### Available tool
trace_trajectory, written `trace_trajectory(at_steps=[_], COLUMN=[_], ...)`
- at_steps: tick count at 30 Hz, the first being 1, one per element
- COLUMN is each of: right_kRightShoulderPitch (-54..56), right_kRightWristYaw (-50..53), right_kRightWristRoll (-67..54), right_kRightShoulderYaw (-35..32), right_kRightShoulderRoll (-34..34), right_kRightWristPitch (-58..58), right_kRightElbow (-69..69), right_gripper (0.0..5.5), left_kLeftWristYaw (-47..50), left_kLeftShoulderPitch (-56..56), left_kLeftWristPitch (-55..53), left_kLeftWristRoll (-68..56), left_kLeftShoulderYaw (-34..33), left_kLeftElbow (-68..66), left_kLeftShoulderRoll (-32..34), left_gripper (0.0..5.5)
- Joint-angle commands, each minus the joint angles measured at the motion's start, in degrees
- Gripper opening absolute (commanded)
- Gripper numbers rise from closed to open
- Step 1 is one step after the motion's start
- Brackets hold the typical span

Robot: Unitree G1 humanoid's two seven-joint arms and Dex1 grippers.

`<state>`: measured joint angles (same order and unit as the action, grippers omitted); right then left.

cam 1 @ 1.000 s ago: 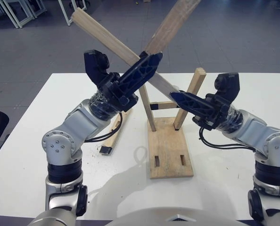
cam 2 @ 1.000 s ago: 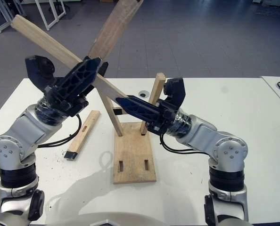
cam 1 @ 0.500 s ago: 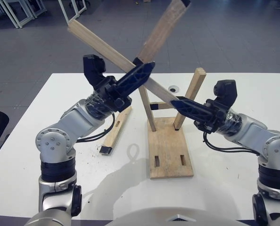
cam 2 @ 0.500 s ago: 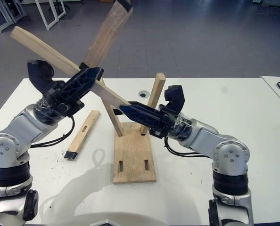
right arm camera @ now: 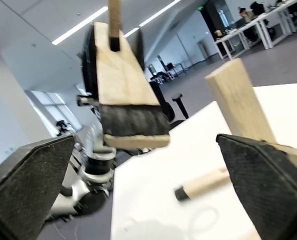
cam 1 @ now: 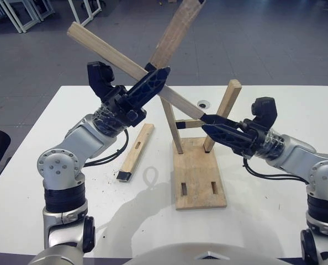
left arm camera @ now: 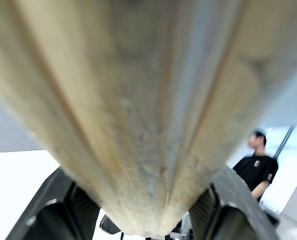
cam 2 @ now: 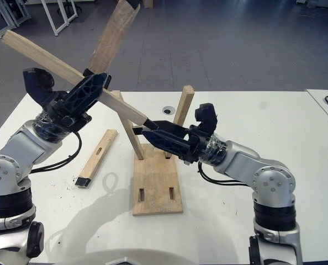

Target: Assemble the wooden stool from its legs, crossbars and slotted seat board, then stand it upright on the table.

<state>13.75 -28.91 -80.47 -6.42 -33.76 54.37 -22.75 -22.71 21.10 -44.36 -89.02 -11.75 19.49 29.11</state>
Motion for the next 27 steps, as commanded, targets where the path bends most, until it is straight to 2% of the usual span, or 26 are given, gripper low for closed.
trace_trajectory(at_steps=[1,8,15,19,21,24,27], right_kRightShoulderPitch=[-12.1,-13.5,-12.1,-12.2,-11.0,-10.1,-11.3], right_kRightWristYaw=[-8.1,-14.5,-13.2,-12.0,-7.0,2.2,5.9], right_kRightWristRoll=[14.3,22.0,25.2,26.9,34.6,52.3,57.9], right_kRightShoulderYaw=[-0.2,0.0,0.8,0.6,2.2,5.9,4.8], right_kRightShoulderRoll=[-11.3,-12.1,-8.7,-7.6,-6.4,-3.4,1.9], right_kRightWristPitch=[-1.4,-4.3,-4.5,-5.0,-8.3,-21.9,-32.2], right_kRightElbow=[0.2,1.4,1.0,1.3,4.2,11.2,13.5], right_gripper=[5.15,5.15,5.15,5.15,5.15,5.15,5.15], left_kLeftWristYaw=[-14.4,-24.3,-26.1,-29.4,-32.7,-36.8,-38.7], left_kLeftShoulderPitch=[-5.3,-6.5,-8.2,-9.9,-11.2,-13.7,-15.7], left_kLeftWristPitch=[1.7,4.2,6.1,6.5,8.5,13.1,16.0], left_kLeftWristRoll=[12.2,21.1,27.0,30.1,34.5,41.9,45.8], left_kLeftShoulderYaw=[0.7,1.7,4.5,6.0,7.9,11.5,13.5], left_kLeftElbow=[5.1,5.1,6.1,6.5,6.0,5.1,4.6], left_kLeftShoulderRoll=[6.4,7.2,5.0,6.6,8.2,9.2,8.9], left_gripper=[2.04,2.04,2.04,2.04,2.04,2.04,2.04])
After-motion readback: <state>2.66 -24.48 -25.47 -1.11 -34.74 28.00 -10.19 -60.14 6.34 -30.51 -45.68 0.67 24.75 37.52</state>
